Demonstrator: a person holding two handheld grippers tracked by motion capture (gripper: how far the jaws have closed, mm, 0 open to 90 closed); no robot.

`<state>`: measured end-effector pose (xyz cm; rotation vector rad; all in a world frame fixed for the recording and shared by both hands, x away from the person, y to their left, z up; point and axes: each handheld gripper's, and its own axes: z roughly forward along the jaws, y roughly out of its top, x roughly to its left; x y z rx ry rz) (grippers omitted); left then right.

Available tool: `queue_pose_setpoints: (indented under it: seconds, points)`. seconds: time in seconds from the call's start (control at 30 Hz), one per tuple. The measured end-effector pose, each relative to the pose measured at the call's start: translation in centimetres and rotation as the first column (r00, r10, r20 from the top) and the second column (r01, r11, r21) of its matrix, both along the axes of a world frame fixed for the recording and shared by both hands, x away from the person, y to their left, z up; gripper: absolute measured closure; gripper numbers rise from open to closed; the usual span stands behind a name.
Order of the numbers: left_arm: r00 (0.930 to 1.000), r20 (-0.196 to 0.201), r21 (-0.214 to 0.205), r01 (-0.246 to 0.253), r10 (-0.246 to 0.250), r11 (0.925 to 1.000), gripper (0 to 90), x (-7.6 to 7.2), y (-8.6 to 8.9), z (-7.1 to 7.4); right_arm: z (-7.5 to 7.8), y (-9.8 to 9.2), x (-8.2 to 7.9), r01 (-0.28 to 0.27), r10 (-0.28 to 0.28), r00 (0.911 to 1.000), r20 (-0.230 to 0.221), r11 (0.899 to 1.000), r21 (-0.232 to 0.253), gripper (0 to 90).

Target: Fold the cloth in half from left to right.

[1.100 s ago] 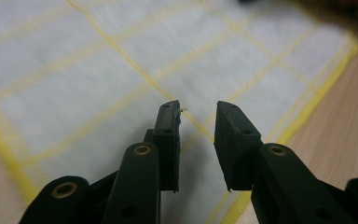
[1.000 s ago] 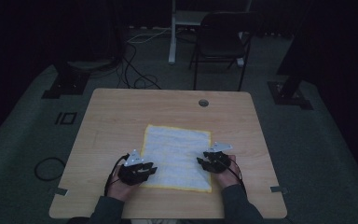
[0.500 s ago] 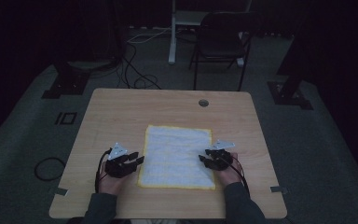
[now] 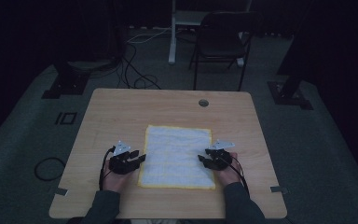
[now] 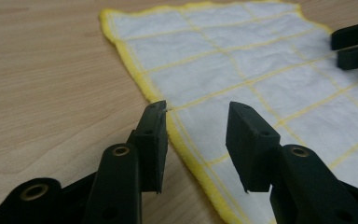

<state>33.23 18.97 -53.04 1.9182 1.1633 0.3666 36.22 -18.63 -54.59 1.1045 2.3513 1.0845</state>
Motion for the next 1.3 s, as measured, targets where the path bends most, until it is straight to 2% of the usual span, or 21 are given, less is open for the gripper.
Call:
queue_pose_setpoints:
  seconds: [0.07,0.27,0.47,0.6,0.83,0.9,1.0,1.13,1.3]
  points:
    - [0.9998,-0.017,0.01,-0.007,0.007,0.9999,58.4,0.4,-0.1,-0.3,0.0,0.0,0.0,0.0,0.0,1.0,0.002,1.0,-0.003,52.7]
    - [0.9991,-0.012,0.051,-0.041,0.042,0.9979,57.8,1.4,-0.7,-0.8,0.0,0.2,-0.1,0.004,-0.004,1.0,0.006,1.0,-0.007,51.4]
    - [0.9987,-0.018,0.088,-0.046,0.048,0.9951,56.8,2.1,-1.7,-1.3,-0.1,0.2,-0.2,0.003,-0.003,1.0,0.008,1.0,-0.007,50.5]
    - [0.9984,-0.013,0.097,-0.053,0.054,0.9939,56.1,2.4,-2.4,-1.4,-0.1,0.3,-0.2,0.002,-0.001,0.9999,0.011,1.0,-0.009,50.2]
    - [0.9986,-0.018,0.086,-0.049,0.05,0.9951,55.5,2.5,-3.3,-1.4,-0.1,0.3,-0.2,0.004,-0.003,0.9999,0.012,1.0,-0.012,49.9]
    - [0.9987,-0.014,0.092,-0.048,0.049,0.9946,58.4,2.5,-3.5,-1.4,-0.1,0.3,-0.2,0.004,-0.004,0.9999,0.013,1.0,-0.012,49.8]
    - [0.9986,-0.012,0.114,-0.05,0.052,0.9922,68.8,2.3,-3.7,-1.3,-0.1,0.3,-0.2,0.004,-0.004,0.9999,0.014,1.0,-0.013,49.6]
    - [0.9987,-0.028,0.084,-0.04,0.042,0.9957,84.3,2.3,-3.3,-1.4,0.0,0.4,-0.3,0.01,-0.01,0.9999,0.007,1.0,-0.01,48.8]
    - [0.9984,-0.039,0.069,-0.039,0.042,0.9968,86.7,2.0,-2.8,-1.4,0.2,0.4,-0.5,0.011,-0.011,0.9999,0.005,1.0,0.0,50.8]
